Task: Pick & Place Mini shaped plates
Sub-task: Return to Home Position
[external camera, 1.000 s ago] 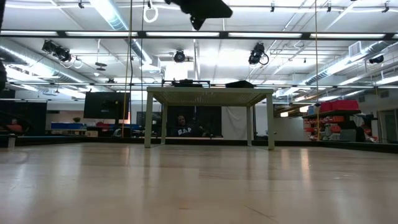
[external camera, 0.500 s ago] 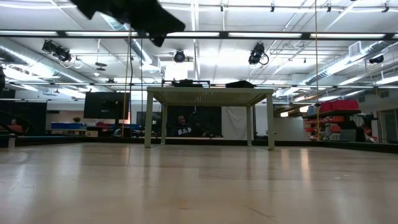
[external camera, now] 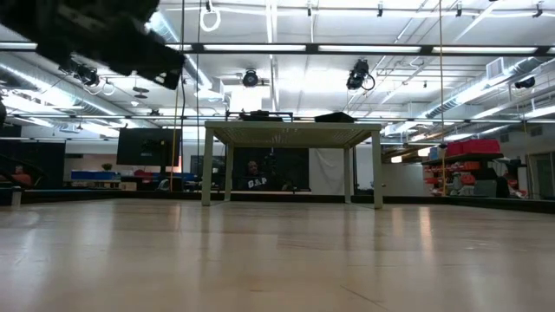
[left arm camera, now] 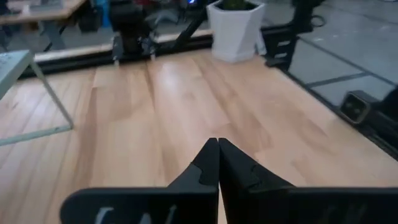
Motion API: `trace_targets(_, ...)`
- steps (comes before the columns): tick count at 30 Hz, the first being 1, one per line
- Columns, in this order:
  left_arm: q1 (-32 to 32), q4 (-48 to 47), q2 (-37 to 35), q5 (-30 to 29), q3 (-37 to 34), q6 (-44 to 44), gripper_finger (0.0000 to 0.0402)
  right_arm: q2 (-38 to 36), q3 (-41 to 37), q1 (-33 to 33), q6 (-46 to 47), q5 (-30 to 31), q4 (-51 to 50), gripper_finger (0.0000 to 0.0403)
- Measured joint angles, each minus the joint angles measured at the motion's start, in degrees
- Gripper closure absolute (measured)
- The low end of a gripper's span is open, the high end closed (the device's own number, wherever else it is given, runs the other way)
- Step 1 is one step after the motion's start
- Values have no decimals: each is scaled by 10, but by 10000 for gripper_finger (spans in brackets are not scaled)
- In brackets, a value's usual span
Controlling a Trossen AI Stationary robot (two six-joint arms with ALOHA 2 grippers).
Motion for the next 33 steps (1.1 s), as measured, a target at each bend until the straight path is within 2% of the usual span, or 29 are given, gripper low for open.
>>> trace_targets(10, -16, 27, -117, 10, -135, 43, 400, 0, 0, 0, 0, 0, 0, 399)
trace_targets(23, -14, 4, -231, 8, -189, 44, 400, 0, 0, 0, 0, 0, 0, 399)
trace_targets(29, -14, -80, -277, -66, -192, 70, 400, 0, 0, 0, 0, 0, 0, 399)
trace_targets(33, -14, -97, -309, -89, -192, 74, 400, 0, 0, 0, 0, 0, 0, 399)
